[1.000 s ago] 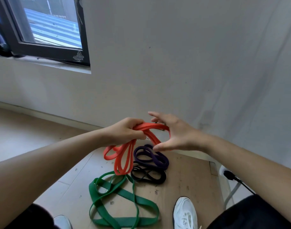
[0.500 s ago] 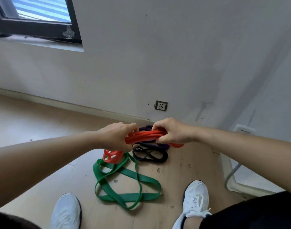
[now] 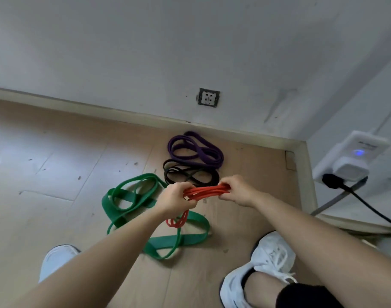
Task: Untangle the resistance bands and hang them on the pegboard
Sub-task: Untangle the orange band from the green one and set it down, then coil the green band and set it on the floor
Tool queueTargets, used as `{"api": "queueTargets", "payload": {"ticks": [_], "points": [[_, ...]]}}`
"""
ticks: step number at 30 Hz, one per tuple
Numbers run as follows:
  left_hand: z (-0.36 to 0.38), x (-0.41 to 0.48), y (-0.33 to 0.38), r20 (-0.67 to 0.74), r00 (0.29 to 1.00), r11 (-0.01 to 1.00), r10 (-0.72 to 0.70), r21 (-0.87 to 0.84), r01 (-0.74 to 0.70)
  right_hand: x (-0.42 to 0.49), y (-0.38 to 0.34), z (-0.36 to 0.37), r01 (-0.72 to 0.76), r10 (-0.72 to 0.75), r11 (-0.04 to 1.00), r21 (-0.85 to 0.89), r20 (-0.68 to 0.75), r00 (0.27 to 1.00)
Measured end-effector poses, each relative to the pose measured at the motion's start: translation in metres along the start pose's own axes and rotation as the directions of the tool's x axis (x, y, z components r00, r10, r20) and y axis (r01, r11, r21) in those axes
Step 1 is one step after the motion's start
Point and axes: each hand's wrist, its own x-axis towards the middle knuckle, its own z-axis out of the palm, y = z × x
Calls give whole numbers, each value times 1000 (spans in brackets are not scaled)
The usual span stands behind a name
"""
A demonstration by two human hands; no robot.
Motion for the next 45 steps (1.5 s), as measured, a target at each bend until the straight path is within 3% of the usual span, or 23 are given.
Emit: {"api": "queueTargets", "payload": {"ticks": [4,8,13,19,24,27,32,37,39,41,45], "points": [[29,47,-16,29,999,999,-37,-26,38,19,44,21,-79,81,996,28,-61,995],[56,85,-33,62,997,997,-54,60,51,33,85,43,-100,101,995,12,-84,991],[88,97,-59,112,994,967,-7,252,-22,46,117,66,-96,76,976,-197,-110,991],[102,81,-85,-24,996,946,84,317,-72,45,121,79,-136,80,913,-385,-158,984],[90,54,-97,-82,995,946,-53,315,76,42,122,77,-166,81,889,-427,-209,975],[81,38,-108,-37,995,931,-90,351,97,40,113,77,-189,109,866,-464,-193,975],[68,14,-120,146,989,868,-39,494,-39,35,99,75,-223,203,865,-449,-92,975],[50,-12,-128,277,961,928,10,355,-112,27,83,81,-218,222,882,-417,-39,974],[44,-24,-127,200,977,954,76,269,-130,24,72,86,-185,191,903,-389,-24,981],[41,-33,-128,23,994,978,105,179,-107,21,52,92,-106,107,930,-352,-15,994],[31,-39,-133,-279,957,990,-79,88,108,20,-4,112,77,-91,983,-168,-78,993]]}}
